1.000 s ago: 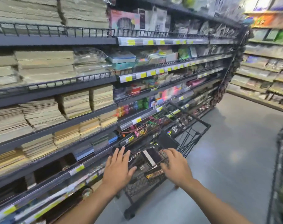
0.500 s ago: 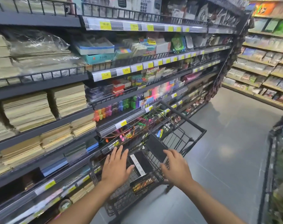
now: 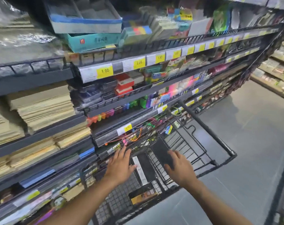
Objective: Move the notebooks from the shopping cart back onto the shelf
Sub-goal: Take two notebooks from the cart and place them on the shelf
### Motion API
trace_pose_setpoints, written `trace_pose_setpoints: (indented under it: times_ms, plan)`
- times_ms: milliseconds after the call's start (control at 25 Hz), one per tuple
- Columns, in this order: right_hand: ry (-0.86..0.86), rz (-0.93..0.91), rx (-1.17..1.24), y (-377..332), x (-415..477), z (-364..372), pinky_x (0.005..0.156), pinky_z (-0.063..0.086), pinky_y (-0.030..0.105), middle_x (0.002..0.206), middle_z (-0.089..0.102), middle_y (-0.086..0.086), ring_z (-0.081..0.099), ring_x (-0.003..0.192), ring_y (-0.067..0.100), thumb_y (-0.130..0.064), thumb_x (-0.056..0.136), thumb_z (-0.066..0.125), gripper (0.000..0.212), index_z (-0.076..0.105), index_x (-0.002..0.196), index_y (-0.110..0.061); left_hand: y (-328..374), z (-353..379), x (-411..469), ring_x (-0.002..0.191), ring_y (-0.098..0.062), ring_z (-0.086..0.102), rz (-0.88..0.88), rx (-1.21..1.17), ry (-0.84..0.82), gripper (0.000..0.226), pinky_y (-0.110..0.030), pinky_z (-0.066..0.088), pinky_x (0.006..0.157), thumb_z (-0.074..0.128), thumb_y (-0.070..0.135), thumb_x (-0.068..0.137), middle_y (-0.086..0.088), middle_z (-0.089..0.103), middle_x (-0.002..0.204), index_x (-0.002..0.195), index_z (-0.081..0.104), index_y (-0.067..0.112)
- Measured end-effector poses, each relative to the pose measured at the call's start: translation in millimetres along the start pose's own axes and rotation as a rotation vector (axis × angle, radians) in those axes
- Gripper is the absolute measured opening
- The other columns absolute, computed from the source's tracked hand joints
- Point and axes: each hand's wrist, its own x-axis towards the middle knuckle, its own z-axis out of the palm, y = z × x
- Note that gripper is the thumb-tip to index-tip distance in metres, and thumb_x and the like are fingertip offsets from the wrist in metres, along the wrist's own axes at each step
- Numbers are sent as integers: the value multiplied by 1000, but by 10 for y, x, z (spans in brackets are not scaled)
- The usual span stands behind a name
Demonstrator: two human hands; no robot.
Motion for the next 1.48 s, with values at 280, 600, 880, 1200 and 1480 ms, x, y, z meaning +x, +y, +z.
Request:
trace_pose_setpoints:
  times_ms: [280, 600, 880, 1200, 1480]
  plan:
    - [-242, -150, -87, 290, 797, 418, 98, 49, 44, 135, 54, 4, 55, 120, 30, -58, 83, 39, 71, 49, 143, -22, -58, 496, 492, 154, -29, 15, -144, -135, -111, 82, -46, 21, 123, 52, 55, 98, -6, 12, 169, 161, 12, 22]
    - [-581, -355, -200, 831, 1648, 1266, 110, 42, 43, 150, 43, 7, 47, 132, 28, -41, 97, 50, 63, 25, 154, -33, -215, 1477, 1106, 144, -34, 38, -483, -228, -255, 83, -51, 33, 119, 55, 49, 97, -11, 29, 163, 161, 9, 25]
    - [-785, -272, -76, 1333, 2098, 2429, 113, 44, 45, 160, 34, 13, 48, 136, 34, -34, 98, 55, 80, 5, 161, -36, -532, 2643, 1870, 112, -24, 66, -722, -566, -403, 73, -39, 56, 93, 59, 36, 98, -4, 63, 125, 158, 24, 12]
    - [-801, -84, 98, 1481, 2253, 3000, 80, 55, 32, 133, 62, 17, 71, 95, 27, -33, 101, 53, 72, 11, 159, -24, -478, 3512, 2353, 107, -31, 64, -979, -790, -341, 60, -37, 58, 85, 72, 23, 87, -15, 62, 124, 137, 43, 5]
    - [-786, -27, 261, 1574, 2313, 3010, 41, 46, 17, 101, 70, 6, 56, 39, -3, -15, 98, 57, 46, 46, 142, -19, -449, 3507, 2388, 124, -31, 60, -1046, -1016, -223, 71, -43, 52, 101, 77, 20, 88, -13, 55, 146, 150, 43, 14]
